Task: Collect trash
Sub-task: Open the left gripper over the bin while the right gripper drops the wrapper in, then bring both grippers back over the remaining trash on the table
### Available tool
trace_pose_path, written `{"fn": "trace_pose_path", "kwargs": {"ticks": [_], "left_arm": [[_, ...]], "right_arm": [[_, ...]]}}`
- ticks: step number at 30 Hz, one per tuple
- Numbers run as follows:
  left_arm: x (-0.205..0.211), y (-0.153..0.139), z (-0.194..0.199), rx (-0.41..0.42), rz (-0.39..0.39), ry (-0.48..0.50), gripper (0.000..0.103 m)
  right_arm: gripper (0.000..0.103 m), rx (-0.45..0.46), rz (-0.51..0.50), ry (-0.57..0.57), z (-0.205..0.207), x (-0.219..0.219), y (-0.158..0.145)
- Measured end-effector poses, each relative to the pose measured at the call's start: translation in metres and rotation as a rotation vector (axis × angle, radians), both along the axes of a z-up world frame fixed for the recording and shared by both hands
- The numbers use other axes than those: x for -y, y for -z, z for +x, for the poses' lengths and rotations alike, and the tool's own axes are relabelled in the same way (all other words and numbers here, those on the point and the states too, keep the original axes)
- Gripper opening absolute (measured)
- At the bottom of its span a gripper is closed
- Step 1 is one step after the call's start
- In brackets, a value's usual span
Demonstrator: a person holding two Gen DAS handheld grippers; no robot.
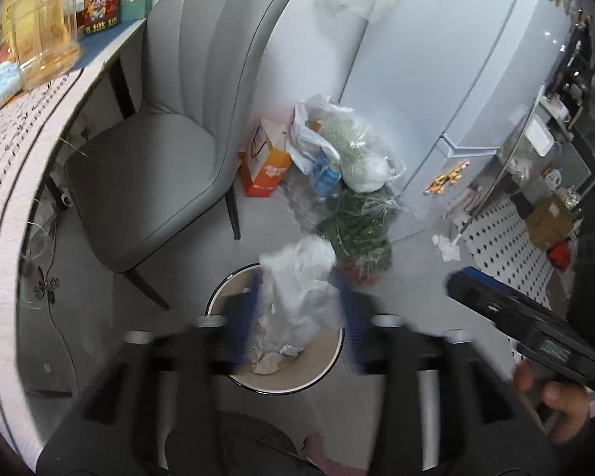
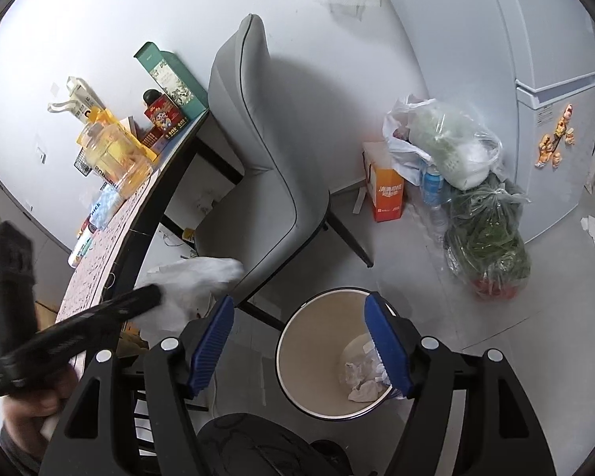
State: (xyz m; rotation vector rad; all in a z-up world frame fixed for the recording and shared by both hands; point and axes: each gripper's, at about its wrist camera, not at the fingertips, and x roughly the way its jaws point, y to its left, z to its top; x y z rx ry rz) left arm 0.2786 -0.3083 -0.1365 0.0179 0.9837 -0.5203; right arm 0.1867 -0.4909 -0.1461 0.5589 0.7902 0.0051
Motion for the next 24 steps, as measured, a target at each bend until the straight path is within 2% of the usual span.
{"fn": "trace_pose_path", "kwargs": {"ticks": [2,4,6,11,13,15,24], "left_arm": [[-0.003,0.000,0.002,-0.010,-0.034,-0.019,0.067],[-0.006,-0.002,0.000,-0.001,-0.033,-0.029,0.075],[-0.013,-0.008,-0.004,0.019,-0.019,-0.039,0.076],[-0.047,-0.033,-0.013,0.074,-0.034,-0.108,0.091],[-0.065,-0.046,-0.020,0.105,-0.047,-0.144,0.092],[-0.081,-0.055,-0.025,0.127,-0.054,-0.173,0.093],[-0.151,-0.088,-0.052,0.197,-0.091,-0.312,0.097]], "right_arm": [[0.068,0.006,-0.005,-0.003,-0.005,0.001,-0.004],[0.070,0.009,-0.007,-0.006,-0.008,0.000,-0.006],[0.071,0.011,-0.018,-0.020,-0.008,-0.006,-0.008],[0.081,0.026,-0.034,-0.051,-0.003,-0.028,-0.017],[0.092,0.043,-0.043,-0.059,-0.002,-0.037,-0.023],[0.095,0.061,-0.057,-0.074,0.000,-0.049,-0.030],[0.095,0.097,-0.085,-0.155,0.011,-0.101,-0.060]]}}
